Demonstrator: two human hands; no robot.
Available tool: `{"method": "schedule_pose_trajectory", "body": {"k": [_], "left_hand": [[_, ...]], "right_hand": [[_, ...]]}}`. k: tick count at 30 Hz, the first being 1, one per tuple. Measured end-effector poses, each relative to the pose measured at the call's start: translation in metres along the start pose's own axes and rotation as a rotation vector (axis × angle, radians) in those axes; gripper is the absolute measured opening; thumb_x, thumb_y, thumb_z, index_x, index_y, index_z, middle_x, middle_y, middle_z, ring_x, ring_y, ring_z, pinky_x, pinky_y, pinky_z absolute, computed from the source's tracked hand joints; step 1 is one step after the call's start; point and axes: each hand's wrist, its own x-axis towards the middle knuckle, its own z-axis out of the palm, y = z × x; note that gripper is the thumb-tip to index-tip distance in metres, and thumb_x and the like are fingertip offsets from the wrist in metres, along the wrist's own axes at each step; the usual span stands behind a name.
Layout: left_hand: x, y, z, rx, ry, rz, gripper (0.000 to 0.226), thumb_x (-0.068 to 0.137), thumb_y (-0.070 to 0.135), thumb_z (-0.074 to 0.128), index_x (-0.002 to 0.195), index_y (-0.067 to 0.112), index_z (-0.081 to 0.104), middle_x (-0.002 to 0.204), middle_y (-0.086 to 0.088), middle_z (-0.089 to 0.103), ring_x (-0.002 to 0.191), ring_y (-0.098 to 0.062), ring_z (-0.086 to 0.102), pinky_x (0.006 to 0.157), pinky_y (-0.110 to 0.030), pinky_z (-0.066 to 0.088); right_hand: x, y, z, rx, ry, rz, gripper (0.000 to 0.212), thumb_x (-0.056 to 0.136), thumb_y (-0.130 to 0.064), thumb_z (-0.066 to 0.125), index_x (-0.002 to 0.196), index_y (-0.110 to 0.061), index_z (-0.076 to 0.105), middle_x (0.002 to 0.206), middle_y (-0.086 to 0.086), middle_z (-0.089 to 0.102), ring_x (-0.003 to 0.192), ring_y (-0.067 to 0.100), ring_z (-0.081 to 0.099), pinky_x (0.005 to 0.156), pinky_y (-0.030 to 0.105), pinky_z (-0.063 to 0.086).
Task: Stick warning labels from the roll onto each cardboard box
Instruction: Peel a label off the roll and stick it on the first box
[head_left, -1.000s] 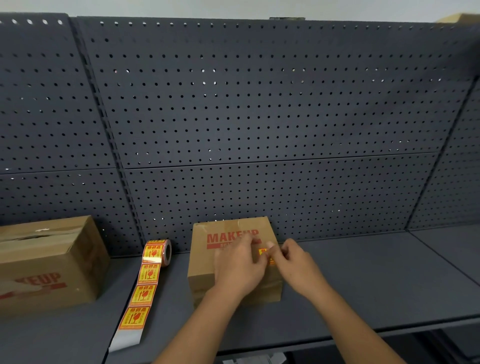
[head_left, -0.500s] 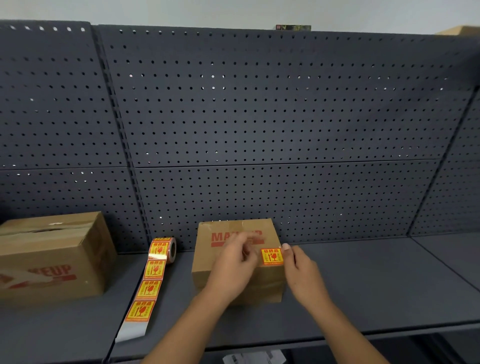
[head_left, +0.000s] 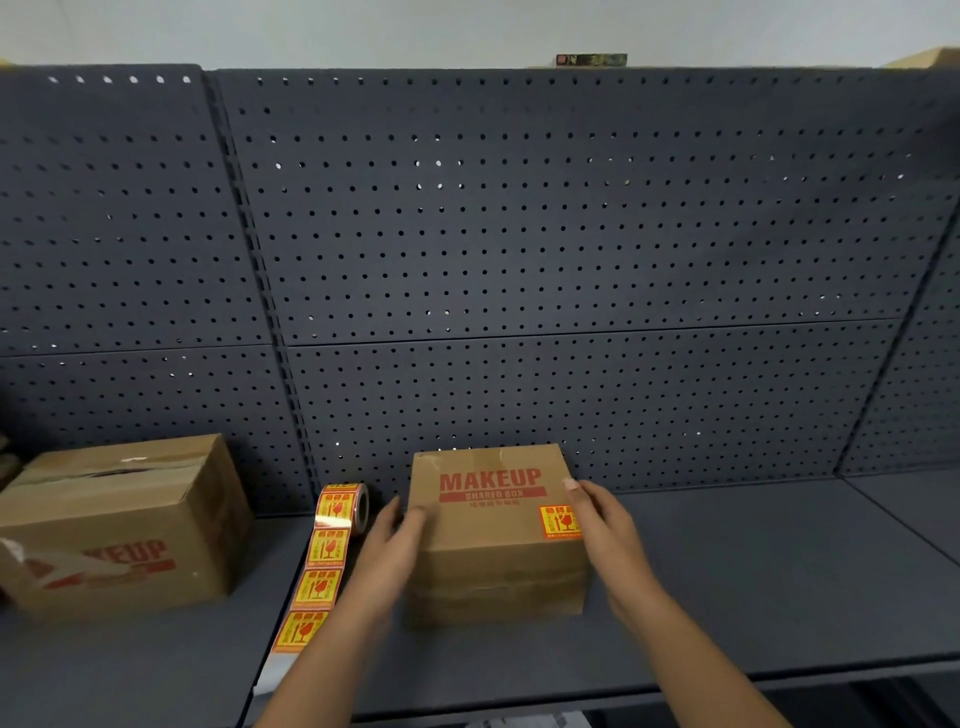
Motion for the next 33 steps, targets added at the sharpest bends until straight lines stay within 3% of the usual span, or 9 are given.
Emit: {"method": "schedule_pose_trajectory", "body": {"k": [3,7,14,19,22,25,28,30,33], "left_hand": [[0.008,-0.005,0.001,-0.069,-0.056,-0.087,0.063,0.094,0.054,0.065,0.152,0.037,0.047,0.138,0.001,0.064,0.123,-0.022,0.061,0.109,-0.048,0.047],[0.014,-0.01,0.003,-0.116,-0.09,-0.09,0.037,0.097,0.05,0.061,0.133,0.04,0.064,0.121,0.002,0.076,0.117,-0.026,0.068,0.108,-0.055,0.05],[0.009,-0.009,0.008,-0.112,-0.096,-0.041,0.03,0.105,0.042,0.049,0.13,0.04,0.065,0.121,0.001,0.075,0.116,-0.025,0.067,0.107,-0.051,0.049],[0.004,-0.006,0.011,-0.091,-0.055,-0.019,0.028,0.107,0.041,0.047,0.13,0.036,0.062,0.123,0.0,0.072,0.114,-0.023,0.065,0.094,-0.043,0.051],[0.006,-0.012,0.011,-0.11,-0.043,-0.042,0.032,0.106,0.041,0.052,0.135,0.03,0.059,0.126,-0.001,0.07,0.118,-0.024,0.064,0.107,-0.05,0.048],[0.007,-0.015,0.015,-0.141,-0.063,-0.063,0.023,0.107,0.032,0.051,0.127,0.025,0.063,0.124,-0.004,0.071,0.119,-0.026,0.063,0.113,-0.052,0.044],[0.002,-0.016,0.025,-0.202,-0.092,-0.088,0.022,0.109,0.026,0.047,0.121,0.018,0.064,0.118,-0.009,0.073,0.116,-0.029,0.065,0.107,-0.048,0.047],[-0.001,-0.018,0.03,-0.261,-0.127,-0.126,0.024,0.11,0.024,0.045,0.121,0.016,0.064,0.118,-0.012,0.074,0.115,-0.03,0.066,0.102,-0.047,0.049],[-0.003,-0.025,0.036,-0.315,-0.145,-0.175,0.026,0.112,0.023,0.041,0.12,0.012,0.063,0.117,-0.016,0.073,0.112,-0.031,0.067,0.092,-0.044,0.055]], "right_hand": [[0.005,-0.006,0.004,0.074,-0.037,0.044,0.013,0.104,-0.039,0.058,0.108,-0.032,0.069,0.095,-0.013,0.079,0.083,-0.002,0.073,0.07,0.018,0.05],[0.008,-0.001,0.005,0.055,-0.078,0.069,0.017,0.104,-0.026,0.059,0.115,-0.034,0.069,0.1,-0.014,0.08,0.09,0.004,0.075,0.078,0.025,0.054],[0.003,0.002,0.012,0.123,0.004,0.098,0.016,0.103,-0.025,0.062,0.115,-0.029,0.071,0.102,-0.008,0.08,0.093,0.011,0.076,0.08,0.031,0.056],[0.001,-0.005,0.014,0.098,0.064,0.098,0.016,0.101,-0.019,0.063,0.111,-0.026,0.073,0.098,-0.005,0.08,0.094,0.018,0.075,0.083,0.037,0.059],[0.0,-0.029,0.008,-0.029,0.052,-0.01,0.021,0.1,-0.014,0.061,0.103,-0.03,0.075,0.091,-0.01,0.08,0.086,0.011,0.075,0.075,0.029,0.056],[-0.002,-0.067,0.001,-0.211,-0.002,-0.163,0.025,0.1,-0.015,0.059,0.101,-0.035,0.073,0.091,-0.014,0.078,0.084,0.008,0.073,0.068,0.025,0.055],[-0.003,-0.098,0.003,-0.417,-0.045,-0.263,0.025,0.099,-0.02,0.058,0.099,-0.044,0.065,0.091,-0.011,0.076,0.081,0.009,0.073,0.069,0.03,0.06],[-0.003,-0.111,0.009,-0.567,-0.037,-0.297,0.011,0.098,-0.03,0.055,0.104,-0.032,0.065,0.093,-0.009,0.073,0.077,0.011,0.071,0.068,0.038,0.062],[-0.002,-0.115,0.025,-0.726,-0.021,-0.355,0.019,0.097,-0.034,0.053,0.107,-0.02,0.062,0.098,-0.005,0.066,0.084,0.016,0.067,0.072,0.045,0.059]]}}
